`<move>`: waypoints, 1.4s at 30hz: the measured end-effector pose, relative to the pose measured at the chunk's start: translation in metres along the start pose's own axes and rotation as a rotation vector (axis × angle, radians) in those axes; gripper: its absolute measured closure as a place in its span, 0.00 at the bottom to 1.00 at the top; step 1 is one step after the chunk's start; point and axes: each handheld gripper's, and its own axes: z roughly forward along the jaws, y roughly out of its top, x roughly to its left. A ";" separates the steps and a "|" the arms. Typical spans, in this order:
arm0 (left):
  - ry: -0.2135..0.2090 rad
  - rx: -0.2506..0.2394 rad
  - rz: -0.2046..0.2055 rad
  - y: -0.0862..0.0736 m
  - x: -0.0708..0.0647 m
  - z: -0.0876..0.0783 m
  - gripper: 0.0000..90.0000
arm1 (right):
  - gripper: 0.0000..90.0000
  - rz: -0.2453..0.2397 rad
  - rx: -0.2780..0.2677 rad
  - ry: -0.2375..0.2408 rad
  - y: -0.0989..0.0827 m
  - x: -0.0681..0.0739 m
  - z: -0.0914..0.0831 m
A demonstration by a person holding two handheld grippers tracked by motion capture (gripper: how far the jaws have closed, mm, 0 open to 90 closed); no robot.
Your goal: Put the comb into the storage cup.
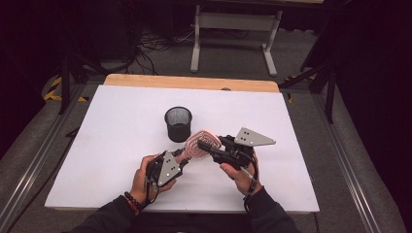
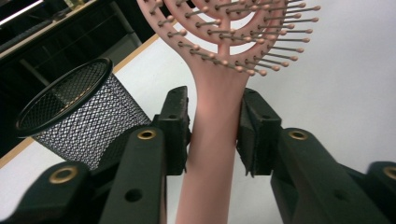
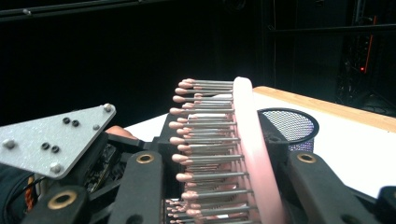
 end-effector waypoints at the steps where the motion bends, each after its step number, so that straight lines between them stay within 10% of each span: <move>1: 0.000 0.000 0.000 0.000 0.000 0.000 0.71 | 0.70 -0.004 -0.001 -0.004 0.000 0.000 -0.001; 21: -0.037 -0.063 -0.036 -0.001 0.010 -0.009 0.46 | 0.70 -0.063 -0.002 -0.033 0.005 0.004 -0.007; 37: -0.120 -0.092 0.023 -0.004 0.024 -0.029 0.25 | 0.70 -0.094 -0.014 -0.059 0.010 0.003 -0.013; 42: -0.152 -0.103 -0.022 -0.011 0.035 -0.036 0.21 | 0.70 -0.098 -0.020 -0.067 0.011 0.001 -0.015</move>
